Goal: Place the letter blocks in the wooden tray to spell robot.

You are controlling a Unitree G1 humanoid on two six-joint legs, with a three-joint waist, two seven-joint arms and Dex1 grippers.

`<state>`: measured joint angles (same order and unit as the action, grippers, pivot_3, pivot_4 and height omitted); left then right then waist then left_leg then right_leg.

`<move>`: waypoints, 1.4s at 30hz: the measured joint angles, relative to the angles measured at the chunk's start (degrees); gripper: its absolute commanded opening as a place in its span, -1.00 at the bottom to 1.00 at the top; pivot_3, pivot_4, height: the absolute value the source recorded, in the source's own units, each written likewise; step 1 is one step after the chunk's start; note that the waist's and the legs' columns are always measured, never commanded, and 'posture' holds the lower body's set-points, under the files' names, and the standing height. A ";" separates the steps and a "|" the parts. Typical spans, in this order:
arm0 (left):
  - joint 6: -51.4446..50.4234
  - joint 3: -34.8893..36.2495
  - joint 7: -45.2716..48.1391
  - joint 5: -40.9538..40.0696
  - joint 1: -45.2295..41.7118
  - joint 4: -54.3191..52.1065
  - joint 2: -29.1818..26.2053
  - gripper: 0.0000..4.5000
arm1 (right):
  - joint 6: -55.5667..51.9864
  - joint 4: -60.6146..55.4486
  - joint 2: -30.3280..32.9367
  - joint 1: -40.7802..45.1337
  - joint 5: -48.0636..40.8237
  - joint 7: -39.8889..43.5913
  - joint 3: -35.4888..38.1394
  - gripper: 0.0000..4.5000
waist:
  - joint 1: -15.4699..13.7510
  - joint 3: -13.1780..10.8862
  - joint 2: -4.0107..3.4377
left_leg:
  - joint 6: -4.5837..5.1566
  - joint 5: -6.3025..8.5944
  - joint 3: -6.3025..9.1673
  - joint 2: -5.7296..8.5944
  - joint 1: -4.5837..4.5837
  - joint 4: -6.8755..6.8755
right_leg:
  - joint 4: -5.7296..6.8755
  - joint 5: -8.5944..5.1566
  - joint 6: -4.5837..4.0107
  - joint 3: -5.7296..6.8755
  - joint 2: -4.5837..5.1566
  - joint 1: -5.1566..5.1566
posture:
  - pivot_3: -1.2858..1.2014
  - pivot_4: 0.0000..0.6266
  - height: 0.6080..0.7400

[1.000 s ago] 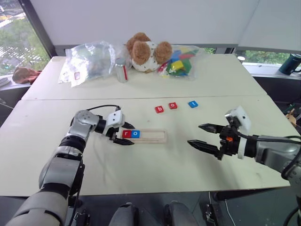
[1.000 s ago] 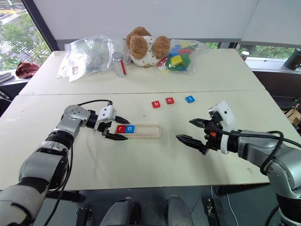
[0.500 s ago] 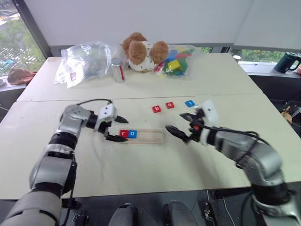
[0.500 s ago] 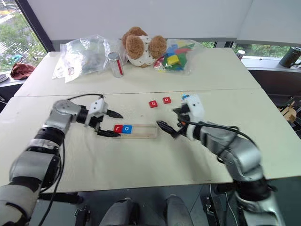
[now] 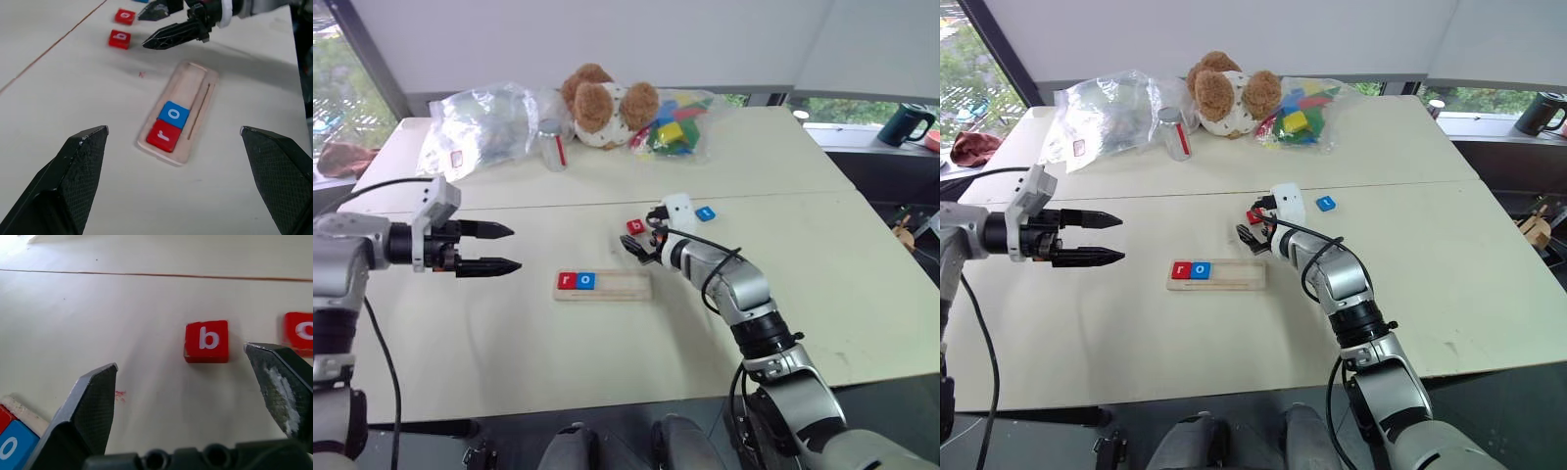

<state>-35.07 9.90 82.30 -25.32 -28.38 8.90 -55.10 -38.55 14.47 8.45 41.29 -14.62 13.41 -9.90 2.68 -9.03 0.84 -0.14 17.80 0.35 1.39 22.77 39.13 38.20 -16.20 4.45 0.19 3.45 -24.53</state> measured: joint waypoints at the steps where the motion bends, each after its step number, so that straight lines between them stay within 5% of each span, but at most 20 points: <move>1: -1.12 1.35 -1.20 -0.85 1.45 -1.83 -0.24 0.98 | 0.95 2.22 -0.73 1.03 0.72 -0.04 0.02 1.00 | -0.03 0.00 -0.01 | -0.03 -0.02 -0.01 0.01 -0.01 0.01 | 0.00 0.00 0.00 0.00 0.01 0.00 | 0.03 -0.52 1.00; 7: -4.51 4.71 -7.88 -3.96 5.14 -8.24 0.08 0.99 | 10.14 20.86 -5.44 8.86 4.62 -1.45 1.39 0.89 | -0.15 -0.01 -0.02 | -0.15 -0.09 0.00 0.02 -0.14 0.01 | 0.06 0.00 0.00 0.00 0.03 0.06 | 0.03 -0.52 1.00; 9: -5.29 4.76 -9.79 -4.69 5.74 -10.58 0.71 1.00 | 13.11 26.47 -5.86 11.55 5.78 -2.27 2.13 0.64 | -0.09 0.00 -0.01 | -0.19 -0.11 0.00 0.02 -0.16 0.00 | 0.07 0.00 0.00 -0.01 0.03 0.07 | 0.03 -0.52 1.00; 16: -8.51 4.83 -14.81 -7.96 6.25 -15.78 1.05 1.00 | 19.84 35.41 -7.38 14.63 8.90 -2.97 4.14 -0.91 | 0.34 0.00 -0.01 | -0.23 -0.11 0.00 0.01 -0.22 -0.09 | 0.06 0.00 0.00 -0.01 0.02 0.07 | 0.03 -0.52 1.00; 17: -8.56 4.83 -15.30 -8.08 6.24 -16.05 1.05 1.00 | 20.21 35.91 -7.53 14.79 9.06 -2.97 4.34 -0.96 | 0.55 0.00 -0.01 | -0.24 -0.12 0.00 0.01 -0.24 -0.09 | 0.07 0.00 0.00 -0.01 0.02 0.09 | 0.03 -0.52 1.00; 21: -9.34 4.82 -16.66 -9.15 6.17 -16.25 1.05 1.00 | 21.93 36.55 -8.45 14.76 10.29 -2.95 4.57 -0.96 | 1.20 0.00 -0.01 | -0.26 -0.13 0.00 0.00 -0.26 -0.10 | 0.07 0.00 0.00 -0.01 0.02 0.11 | 0.03 -0.52 1.00; 23: -9.21 4.77 -17.01 -9.16 6.18 -16.22 1.07 1.00 | 22.91 35.90 -8.64 14.00 11.23 -2.94 4.45 -0.74 | 1.28 -0.01 -0.03 | -0.26 -0.13 0.00 0.01 -0.26 -0.12 | 0.07 0.00 0.00 -0.01 0.02 0.10 | 0.03 -0.52 1.00; 30: -8.38 3.73 -17.68 -9.14 5.91 -15.72 1.52 1.00 | 18.60 24.95 -9.20 12.00 12.06 -5.29 5.17 0.69 | 1.24 -0.02 -0.05 | -0.26 -0.13 0.01 0.00 -0.23 -0.16 | 0.07 0.00 0.00 -0.01 0.03 0.06 | 0.03 -0.52 1.00; 35: -10.73 2.06 -19.07 -9.91 2.03 -15.85 1.56 1.00 | 10.93 18.94 -10.92 8.70 11.56 -7.81 6.55 0.69 | 1.04 -0.02 -0.04 | -0.26 -0.13 0.03 0.01 -0.22 -0.15 | 0.05 0.00 0.00 -0.02 0.03 0.07 | 0.03 -0.52 1.00; 42: -15.35 2.13 -20.34 -12.55 0.30 -19.11 0.20 1.00 | 12.33 24.99 -11.29 9.14 12.31 -7.58 6.43 0.69 | 1.36 -0.02 -0.05 | -0.26 -0.13 0.02 0.01 -0.25 -0.18 | 0.05 0.00 0.00 -0.02 0.02 0.07 | 0.03 -0.52 1.00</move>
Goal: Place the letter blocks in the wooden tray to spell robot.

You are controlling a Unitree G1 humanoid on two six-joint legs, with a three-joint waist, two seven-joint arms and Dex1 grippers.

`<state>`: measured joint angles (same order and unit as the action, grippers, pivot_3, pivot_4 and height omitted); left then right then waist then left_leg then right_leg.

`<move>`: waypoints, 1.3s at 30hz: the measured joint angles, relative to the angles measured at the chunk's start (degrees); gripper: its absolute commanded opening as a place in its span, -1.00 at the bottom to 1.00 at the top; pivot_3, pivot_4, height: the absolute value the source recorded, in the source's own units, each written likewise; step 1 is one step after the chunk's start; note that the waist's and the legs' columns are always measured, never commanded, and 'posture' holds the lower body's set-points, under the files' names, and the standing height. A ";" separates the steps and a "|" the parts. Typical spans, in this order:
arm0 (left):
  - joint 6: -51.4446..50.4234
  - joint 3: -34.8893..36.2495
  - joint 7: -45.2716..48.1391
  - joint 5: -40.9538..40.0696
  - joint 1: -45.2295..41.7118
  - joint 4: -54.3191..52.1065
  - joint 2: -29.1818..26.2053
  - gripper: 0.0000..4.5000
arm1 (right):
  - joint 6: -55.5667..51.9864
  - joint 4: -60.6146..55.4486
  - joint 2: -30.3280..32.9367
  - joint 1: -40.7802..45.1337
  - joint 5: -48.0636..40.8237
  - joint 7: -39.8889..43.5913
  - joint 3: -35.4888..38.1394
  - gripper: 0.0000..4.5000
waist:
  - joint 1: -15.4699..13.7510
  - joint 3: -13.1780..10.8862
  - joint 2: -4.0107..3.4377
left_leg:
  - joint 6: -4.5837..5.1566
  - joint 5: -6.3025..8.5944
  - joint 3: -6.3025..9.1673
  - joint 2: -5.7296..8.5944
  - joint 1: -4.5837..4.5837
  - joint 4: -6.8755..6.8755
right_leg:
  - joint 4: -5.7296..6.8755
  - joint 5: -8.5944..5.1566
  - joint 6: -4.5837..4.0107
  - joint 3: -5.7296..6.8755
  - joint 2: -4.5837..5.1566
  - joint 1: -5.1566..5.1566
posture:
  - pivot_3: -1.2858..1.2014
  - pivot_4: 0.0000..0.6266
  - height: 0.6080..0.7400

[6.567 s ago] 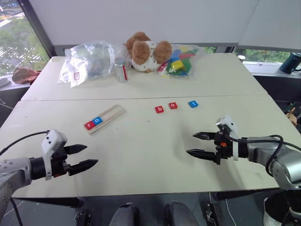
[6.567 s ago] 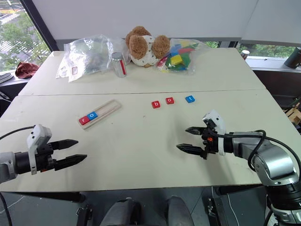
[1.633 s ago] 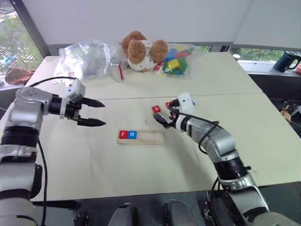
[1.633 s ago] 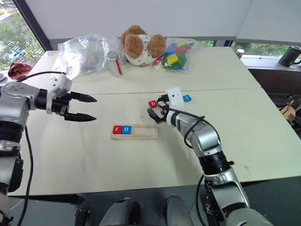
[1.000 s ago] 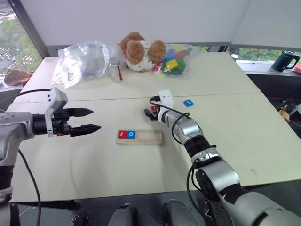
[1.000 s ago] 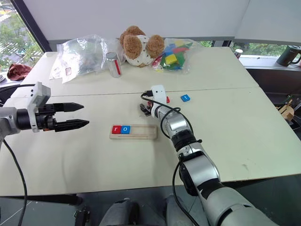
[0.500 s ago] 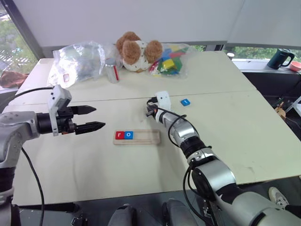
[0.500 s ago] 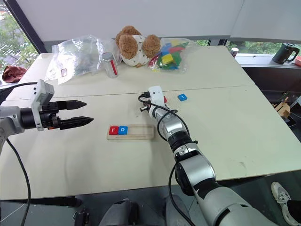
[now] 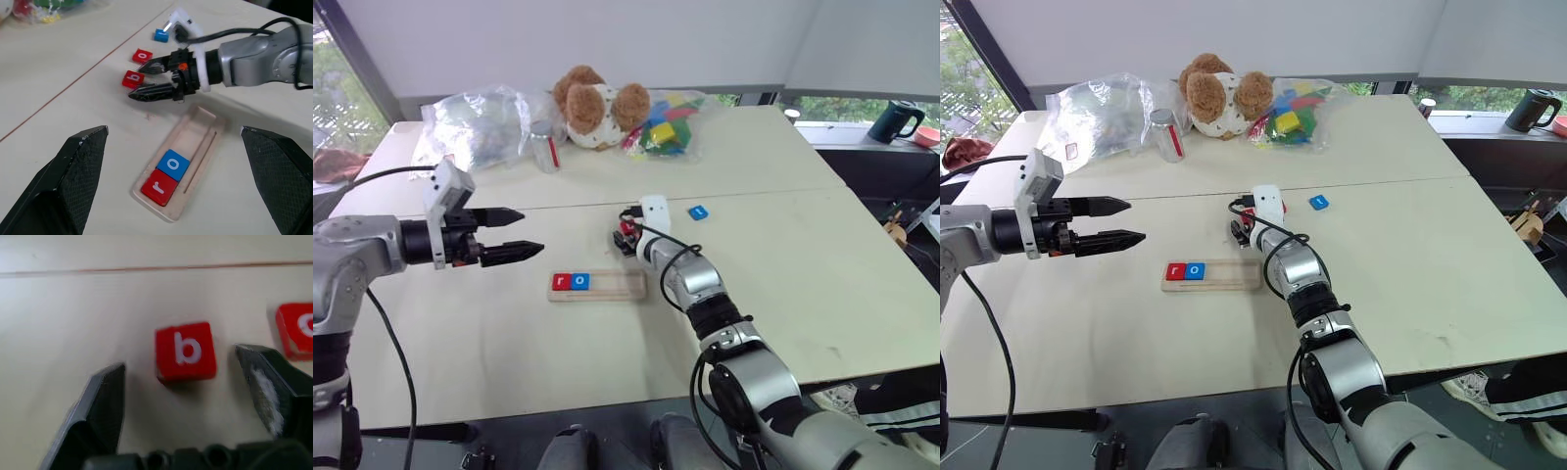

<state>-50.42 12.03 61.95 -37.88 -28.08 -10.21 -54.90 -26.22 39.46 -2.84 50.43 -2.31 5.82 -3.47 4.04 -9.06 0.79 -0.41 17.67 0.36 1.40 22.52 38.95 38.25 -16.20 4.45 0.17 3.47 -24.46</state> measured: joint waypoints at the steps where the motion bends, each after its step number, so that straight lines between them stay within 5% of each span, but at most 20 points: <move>1: -0.46 0.10 -0.17 -0.32 -0.07 -0.55 -0.22 1.00 | 1.08 1.94 -0.02 0.80 0.19 -0.04 0.01 0.69 | 0.03 0.00 0.00 | -0.02 -0.01 0.00 0.00 -0.03 0.00 | 0.00 0.00 0.00 0.00 0.00 0.02 | 0.03 -0.52 1.00; 4: -1.45 0.49 -1.03 -1.35 0.30 -2.32 -0.34 1.00 | 5.16 8.33 -0.23 3.35 0.92 -0.40 0.46 0.34 | -0.02 0.01 0.02 | -0.10 -0.06 0.00 0.00 -0.12 0.03 | 0.00 0.00 0.00 -0.01 0.00 0.13 | 0.03 -0.52 1.00; 8: -1.34 0.66 -1.22 -1.57 2.29 -2.62 -0.37 1.00 | 8.22 12.50 -0.53 5.03 1.09 -0.36 1.08 -0.47 | 0.04 0.02 0.01 | -0.15 -0.09 0.00 -0.02 -0.15 0.02 | 0.03 0.00 -0.01 -0.01 -0.01 0.14 | 0.03 -0.52 1.00; 14: 3.45 0.25 -0.47 -0.16 5.05 -2.52 -0.16 1.00 | 6.06 4.87 0.22 1.23 1.38 -0.56 1.30 -0.48 | -0.21 0.00 -0.02 | -0.16 -0.09 0.01 -0.03 -0.09 -0.03 | 0.01 0.00 -0.01 -0.01 -0.01 0.08 | 0.03 -0.52 1.00; 23: 17.10 -5.94 4.94 5.23 6.27 1.70 3.50 1.00 | -28.24 -64.02 9.56 -28.26 1.05 1.08 0.39 -0.48 | -2.86 0.03 -0.02 | -0.04 -0.02 0.13 0.03 0.90 0.13 | -0.06 0.00 0.00 -0.02 0.00 -0.72 | 0.03 -0.52 1.00; 32: 24.93 -12.20 12.87 10.18 -0.71 10.62 4.68 1.00 | -43.29 -74.97 3.25 -42.00 3.21 -7.14 6.49 -0.48 | -2.94 0.01 -0.04 | 0.30 0.11 0.03 0.02 0.40 0.19 | 0.05 0.00 -0.02 -0.03 -0.09 -0.28 | 0.03 -0.52 1.00; 38: 26.10 -14.73 15.86 11.62 -2.38 11.97 5.67 1.00 | -39.01 -70.71 0.75 -41.10 4.26 -10.82 7.27 0.90 | -2.89 0.03 -0.02 | 0.35 0.14 0.03 -0.01 -0.07 0.12 | -0.05 -0.01 -0.02 -0.04 -0.16 0.19 | 0.03 -0.52 1.00; 39: 26.13 -14.87 16.10 11.77 -2.65 12.34 5.73 1.00 | -38.74 -70.56 0.73 -41.08 4.32 -11.13 7.35 0.97 | -2.87 0.03 -0.01 | 0.35 0.14 0.03 -0.01 -0.08 0.13 | -0.05 -0.01 -0.02 -0.04 -0.16 0.20 | 0.03 -0.52 1.00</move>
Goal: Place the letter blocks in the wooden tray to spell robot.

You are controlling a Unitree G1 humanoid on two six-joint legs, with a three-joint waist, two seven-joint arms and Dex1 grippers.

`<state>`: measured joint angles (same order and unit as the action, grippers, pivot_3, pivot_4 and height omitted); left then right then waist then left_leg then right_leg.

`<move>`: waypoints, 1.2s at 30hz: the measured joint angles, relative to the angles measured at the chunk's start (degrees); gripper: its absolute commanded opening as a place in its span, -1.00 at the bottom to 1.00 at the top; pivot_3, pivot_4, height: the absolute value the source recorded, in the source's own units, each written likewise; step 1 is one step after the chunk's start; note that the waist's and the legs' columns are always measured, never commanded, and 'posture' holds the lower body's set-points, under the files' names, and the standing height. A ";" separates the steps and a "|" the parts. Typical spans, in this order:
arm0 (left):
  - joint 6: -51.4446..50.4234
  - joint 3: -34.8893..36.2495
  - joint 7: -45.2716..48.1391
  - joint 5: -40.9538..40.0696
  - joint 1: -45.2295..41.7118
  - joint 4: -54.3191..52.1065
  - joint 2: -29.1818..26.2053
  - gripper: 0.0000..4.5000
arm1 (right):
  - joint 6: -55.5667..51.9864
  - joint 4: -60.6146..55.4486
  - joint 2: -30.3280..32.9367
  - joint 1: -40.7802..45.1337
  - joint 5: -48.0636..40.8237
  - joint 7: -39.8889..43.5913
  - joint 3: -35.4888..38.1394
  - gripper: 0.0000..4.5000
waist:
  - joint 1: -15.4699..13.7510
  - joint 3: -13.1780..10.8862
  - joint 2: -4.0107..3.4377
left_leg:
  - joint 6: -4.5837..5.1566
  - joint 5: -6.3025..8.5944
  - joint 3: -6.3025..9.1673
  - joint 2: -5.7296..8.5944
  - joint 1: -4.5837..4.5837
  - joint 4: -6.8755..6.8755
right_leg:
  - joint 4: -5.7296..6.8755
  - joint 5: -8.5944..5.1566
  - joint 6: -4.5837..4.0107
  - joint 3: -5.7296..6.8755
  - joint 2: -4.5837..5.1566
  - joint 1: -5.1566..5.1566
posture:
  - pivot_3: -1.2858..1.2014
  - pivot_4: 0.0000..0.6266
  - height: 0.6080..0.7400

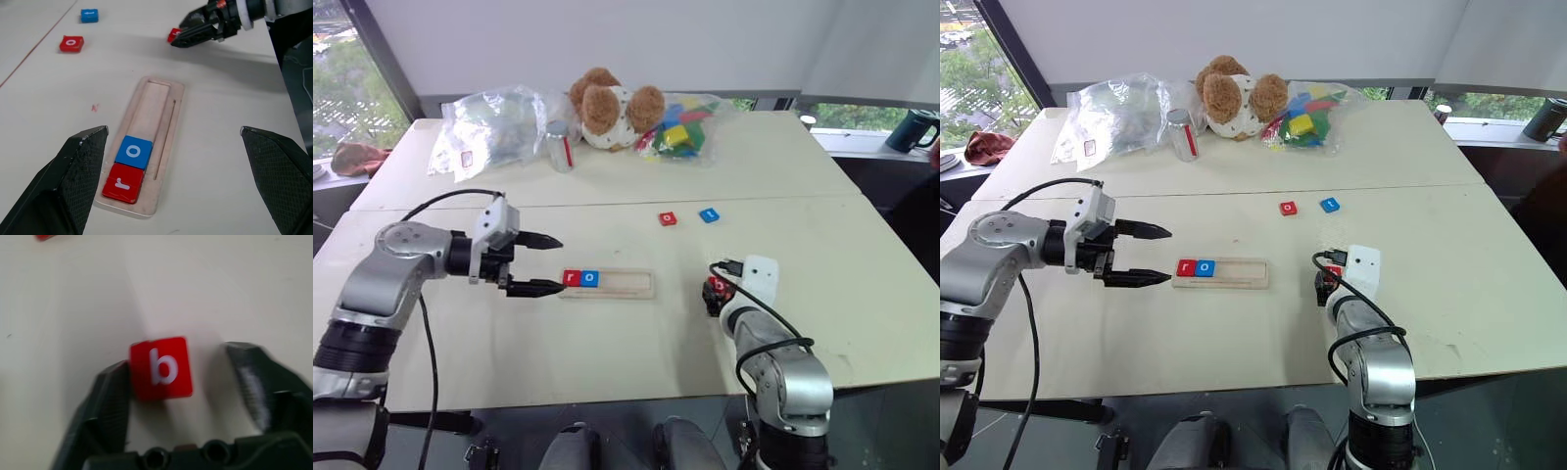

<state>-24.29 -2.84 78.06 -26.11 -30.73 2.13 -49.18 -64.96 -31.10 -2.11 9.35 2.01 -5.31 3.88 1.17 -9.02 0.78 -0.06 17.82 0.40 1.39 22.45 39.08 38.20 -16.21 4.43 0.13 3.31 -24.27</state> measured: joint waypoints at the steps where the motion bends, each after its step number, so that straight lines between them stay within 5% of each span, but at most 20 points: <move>1: 0.00 -0.16 0.44 0.24 -0.35 0.33 0.00 1.00 | 0.20 0.06 0.03 0.00 -0.01 -0.10 0.28 0.97 | 0.02 0.01 0.01 | 0.00 0.00 0.00 0.00 0.00 0.00 | 0.00 0.00 0.00 0.00 0.00 0.01 | 0.03 -0.52 1.00; 5: -0.04 -0.52 2.35 0.53 -1.08 0.65 -0.05 1.00 | -0.79 -0.73 2.51 0.76 -0.83 2.26 0.55 0.97 | -0.03 -0.03 -0.05 | 0.01 0.00 0.00 -0.01 0.01 0.00 | 0.01 0.00 0.00 0.00 -0.02 -0.01 | 0.03 -0.52 1.00; 8: -0.76 -0.85 4.88 0.42 -1.53 1.41 -0.35 1.00 | 3.08 -2.34 14.20 5.43 -4.29 11.63 1.44 0.97 | -0.07 -0.14 -0.22 | 0.08 0.04 -0.08 0.02 0.06 0.05 | -0.04 0.00 0.01 -0.02 -0.01 -0.04 | 0.03 -0.52 1.00; 12: -0.88 -1.14 8.55 0.67 -2.47 2.05 -1.45 1.00 | 15.58 0.78 30.42 7.79 -13.25 32.54 5.97 0.97 | -0.45 -0.12 -0.17 | 0.22 0.12 0.04 -0.06 0.04 0.00 | -0.17 -0.02 0.03 0.04 -0.13 0.11 | 0.03 -0.52 1.00; 18: 6.62 -2.77 10.15 4.45 -2.74 5.16 -0.40 1.00 | 40.68 26.18 47.94 3.37 -17.53 65.15 3.07 0.97 | -0.14 -0.14 -0.15 | 0.31 0.17 -0.16 -0.04 -0.04 0.09 | -0.29 -0.02 0.05 -0.01 -0.07 0.27 | 0.03 -0.52 1.00; 24: 6.36 -2.27 7.73 4.15 -1.19 1.30 -0.36 1.00 | 57.71 48.67 48.49 13.36 -13.43 75.66 -3.17 0.97 | -0.02 -0.15 -0.15 | 0.30 0.17 -0.15 -0.17 -0.14 0.06 | -0.15 -0.02 0.04 -0.10 -0.13 0.23 | 0.03 -0.52 1.00; 33: 1.05 0.44 4.01 2.78 2.07 -4.98 -3.03 1.00 | 67.08 60.47 44.21 17.80 -11.09 78.57 -7.17 0.97 | -0.42 -0.15 -0.15 | 0.23 0.14 -0.16 -0.09 -0.04 0.15 | -0.17 -0.02 0.04 -0.10 0.03 0.21 | 0.03 -0.52 1.00; 36: -0.07 1.14 3.31 2.20 2.72 -5.63 -3.80 1.00 | 69.28 61.93 43.49 18.38 -10.77 79.06 -7.66 0.57 | -0.37 -0.15 -0.16 | 0.23 0.14 -0.12 -0.11 -0.06 0.12 | -0.16 -0.02 0.04 -0.09 0.01 0.20 | 0.03 -0.52 1.00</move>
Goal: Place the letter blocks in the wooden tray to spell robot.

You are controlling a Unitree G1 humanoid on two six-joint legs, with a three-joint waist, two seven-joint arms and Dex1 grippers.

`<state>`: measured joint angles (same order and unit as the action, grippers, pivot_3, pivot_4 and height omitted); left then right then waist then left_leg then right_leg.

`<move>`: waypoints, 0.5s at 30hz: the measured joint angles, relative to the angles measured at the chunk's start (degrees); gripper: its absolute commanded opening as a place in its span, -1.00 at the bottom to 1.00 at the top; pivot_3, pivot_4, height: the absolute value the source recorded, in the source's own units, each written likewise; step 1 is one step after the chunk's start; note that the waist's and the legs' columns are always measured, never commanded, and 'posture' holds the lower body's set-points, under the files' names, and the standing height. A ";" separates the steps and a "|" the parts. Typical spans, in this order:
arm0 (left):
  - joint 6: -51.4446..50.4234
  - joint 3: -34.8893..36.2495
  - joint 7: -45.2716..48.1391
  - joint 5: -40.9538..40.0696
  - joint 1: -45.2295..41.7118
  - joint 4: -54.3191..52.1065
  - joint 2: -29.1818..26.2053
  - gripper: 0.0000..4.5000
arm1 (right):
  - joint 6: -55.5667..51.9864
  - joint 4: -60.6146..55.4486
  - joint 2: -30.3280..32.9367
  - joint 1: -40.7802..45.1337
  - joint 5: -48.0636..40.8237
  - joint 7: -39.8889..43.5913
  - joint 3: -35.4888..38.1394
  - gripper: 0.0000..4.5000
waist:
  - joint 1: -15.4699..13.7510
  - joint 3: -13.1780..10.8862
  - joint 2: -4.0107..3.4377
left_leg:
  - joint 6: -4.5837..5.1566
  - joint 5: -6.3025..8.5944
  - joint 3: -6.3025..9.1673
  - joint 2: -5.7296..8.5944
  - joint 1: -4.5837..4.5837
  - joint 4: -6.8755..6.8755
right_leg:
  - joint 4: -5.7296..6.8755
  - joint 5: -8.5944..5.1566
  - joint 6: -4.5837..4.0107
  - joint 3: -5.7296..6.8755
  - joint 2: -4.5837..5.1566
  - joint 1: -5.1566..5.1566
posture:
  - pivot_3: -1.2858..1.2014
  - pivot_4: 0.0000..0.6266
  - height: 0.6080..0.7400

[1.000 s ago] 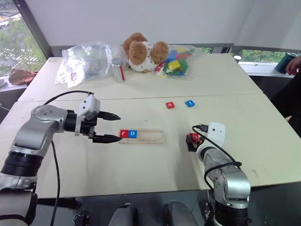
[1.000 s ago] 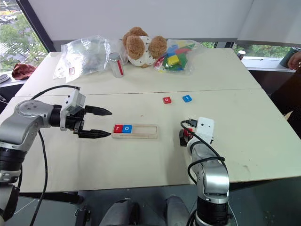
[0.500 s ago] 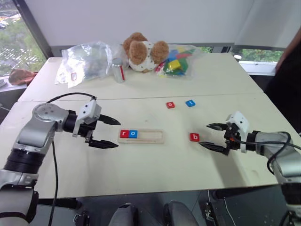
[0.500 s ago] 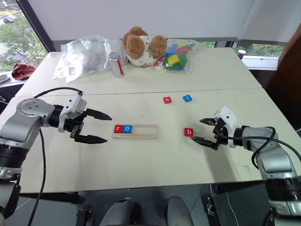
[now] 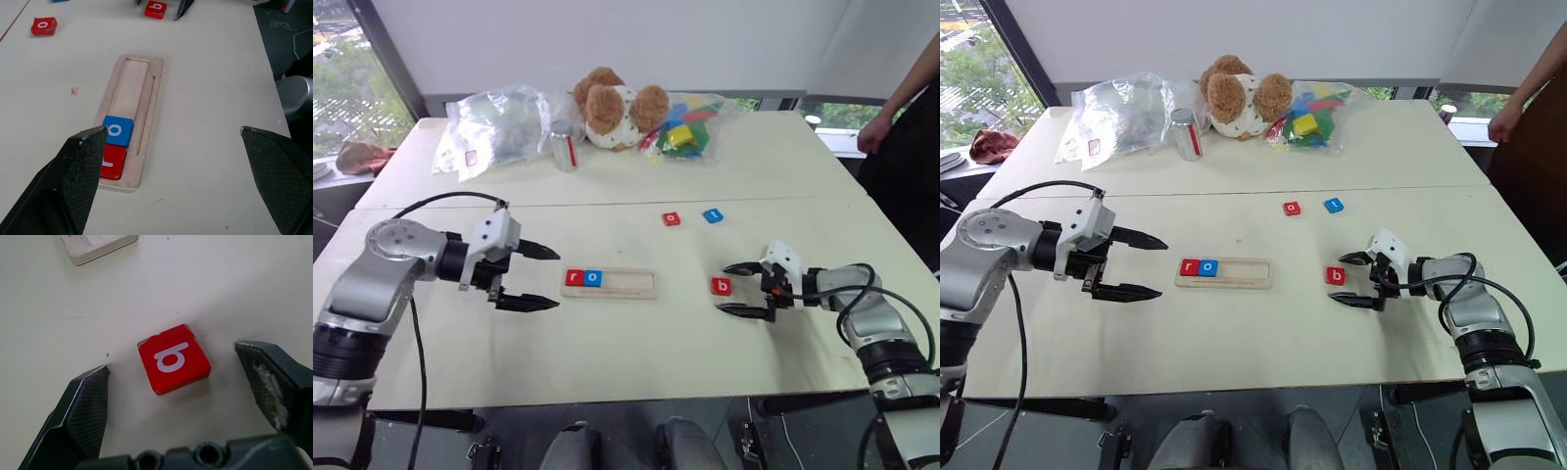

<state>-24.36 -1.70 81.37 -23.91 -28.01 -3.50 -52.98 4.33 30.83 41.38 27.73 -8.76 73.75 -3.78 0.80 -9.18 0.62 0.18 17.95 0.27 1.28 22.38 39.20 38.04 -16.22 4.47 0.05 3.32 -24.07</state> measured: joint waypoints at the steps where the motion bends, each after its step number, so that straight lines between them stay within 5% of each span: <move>1: -0.20 0.25 -0.21 0.00 0.17 0.03 -0.20 1.00 | 0.46 0.16 -0.19 0.09 0.02 0.24 -0.23 0.38 | 0.05 0.00 0.00 | 0.00 0.00 0.00 0.00 0.00 -0.01 | 0.01 0.00 0.00 0.00 0.00 0.00 | 0.03 -0.52 1.00; 5: -0.32 0.42 -0.38 0.09 0.22 0.48 -1.34 1.00 | 2.44 0.99 -0.58 0.20 0.09 0.99 -0.50 -0.49 | 0.14 0.00 0.00 | -0.03 -0.02 -0.01 0.00 -0.03 0.03 | 0.01 0.01 -0.01 -0.01 0.00 0.04 | 0.03 -0.52 1.00; 9: 0.47 0.60 -0.68 0.74 0.47 2.18 -1.95 1.00 | 1.95 0.90 -0.60 0.92 0.72 0.68 -0.67 -0.48 | 0.05 0.00 0.00 | -0.03 -0.02 -0.01 0.00 -0.07 0.03 | 0.02 0.01 -0.01 -0.01 0.01 0.08 | 0.03 -0.52 1.00; 15: 3.11 1.82 -1.03 1.98 4.06 4.85 -4.48 1.00 | -15.19 -15.65 -7.30 6.78 0.57 -2.03 -6.22 -0.48 | 1.27 -0.02 -0.05 | -0.08 -0.04 0.00 -0.10 0.05 -0.10 | 0.21 0.00 -0.02 -0.03 -0.07 -0.31 | 0.03 -0.52 1.00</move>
<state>-21.26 0.12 80.34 -21.93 -23.95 1.35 -57.46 -10.87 15.19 34.08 34.51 -8.19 71.72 -10.00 2.07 -9.20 0.58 0.09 17.91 0.28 1.18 22.44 39.10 38.25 -16.22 4.45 0.02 3.25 -24.38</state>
